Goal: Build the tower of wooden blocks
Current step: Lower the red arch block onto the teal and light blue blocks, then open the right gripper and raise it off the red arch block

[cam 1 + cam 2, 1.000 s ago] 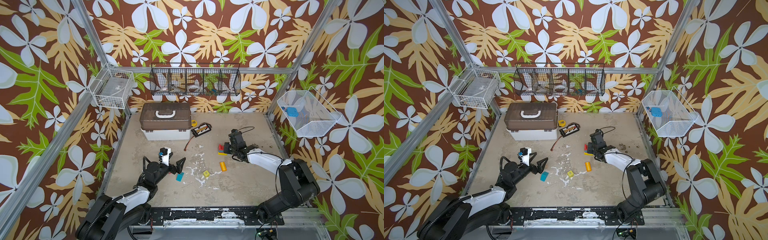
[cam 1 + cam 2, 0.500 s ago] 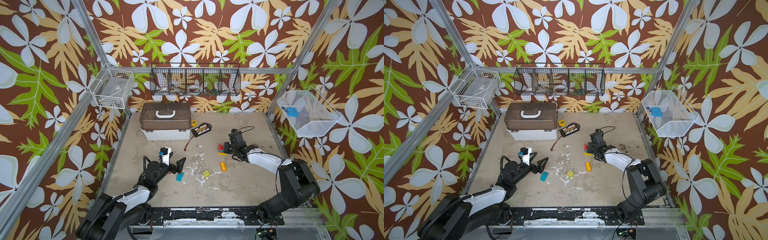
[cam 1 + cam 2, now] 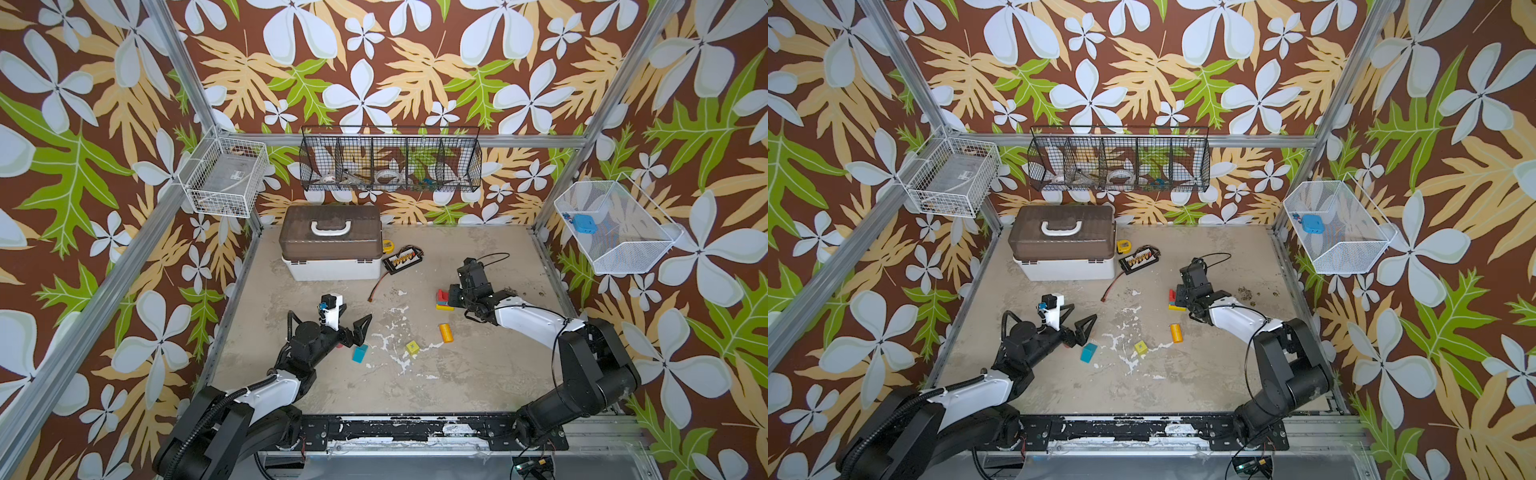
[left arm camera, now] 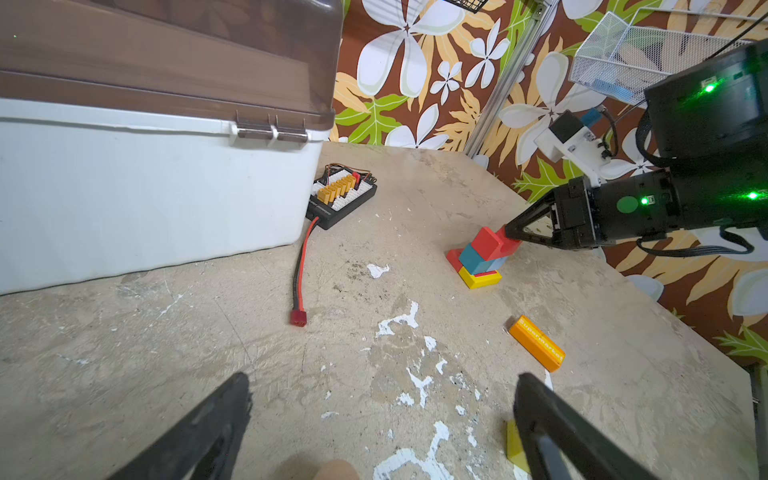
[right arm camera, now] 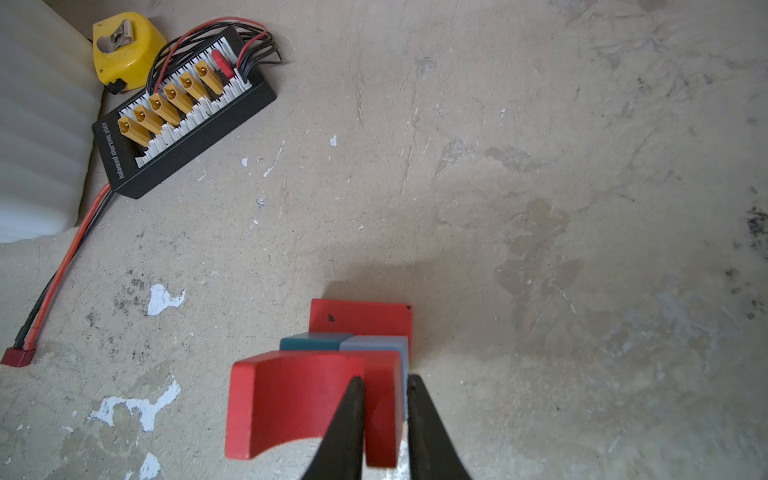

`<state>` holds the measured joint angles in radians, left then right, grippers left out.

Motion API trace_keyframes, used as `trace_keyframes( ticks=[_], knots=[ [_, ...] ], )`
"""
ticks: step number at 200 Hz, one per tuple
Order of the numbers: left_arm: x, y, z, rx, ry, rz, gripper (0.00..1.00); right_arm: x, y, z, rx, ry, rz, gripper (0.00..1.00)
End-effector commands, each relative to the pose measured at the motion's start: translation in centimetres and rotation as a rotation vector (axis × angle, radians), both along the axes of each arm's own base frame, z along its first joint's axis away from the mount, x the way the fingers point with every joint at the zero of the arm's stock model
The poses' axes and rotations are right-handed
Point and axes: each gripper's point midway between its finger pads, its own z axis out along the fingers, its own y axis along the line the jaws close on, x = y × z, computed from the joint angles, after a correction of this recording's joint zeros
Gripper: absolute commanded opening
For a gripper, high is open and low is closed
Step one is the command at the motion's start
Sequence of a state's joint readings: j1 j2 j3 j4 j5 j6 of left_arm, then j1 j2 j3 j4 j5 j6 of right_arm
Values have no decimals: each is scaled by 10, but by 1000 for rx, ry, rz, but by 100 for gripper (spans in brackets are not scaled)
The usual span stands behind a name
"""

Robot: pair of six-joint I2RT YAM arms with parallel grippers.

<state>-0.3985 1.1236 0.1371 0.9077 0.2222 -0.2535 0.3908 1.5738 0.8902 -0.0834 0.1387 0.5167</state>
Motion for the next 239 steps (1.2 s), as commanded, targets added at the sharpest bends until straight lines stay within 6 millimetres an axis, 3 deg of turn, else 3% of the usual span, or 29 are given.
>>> trace_keyframes(
  ticks=[1, 185, 239],
  knots=[
    [1, -2, 6, 0, -23, -9, 100, 0, -5, -1, -16, 2, -20, 21],
    [3, -3, 3, 6, -8, -11, 100, 2, -3, -3, 2, 14, -34, 16],
    [5, -3, 3, 10, -5, -5, 100, 0, 0, 5, 16, 5, -17, 33]
  ],
)
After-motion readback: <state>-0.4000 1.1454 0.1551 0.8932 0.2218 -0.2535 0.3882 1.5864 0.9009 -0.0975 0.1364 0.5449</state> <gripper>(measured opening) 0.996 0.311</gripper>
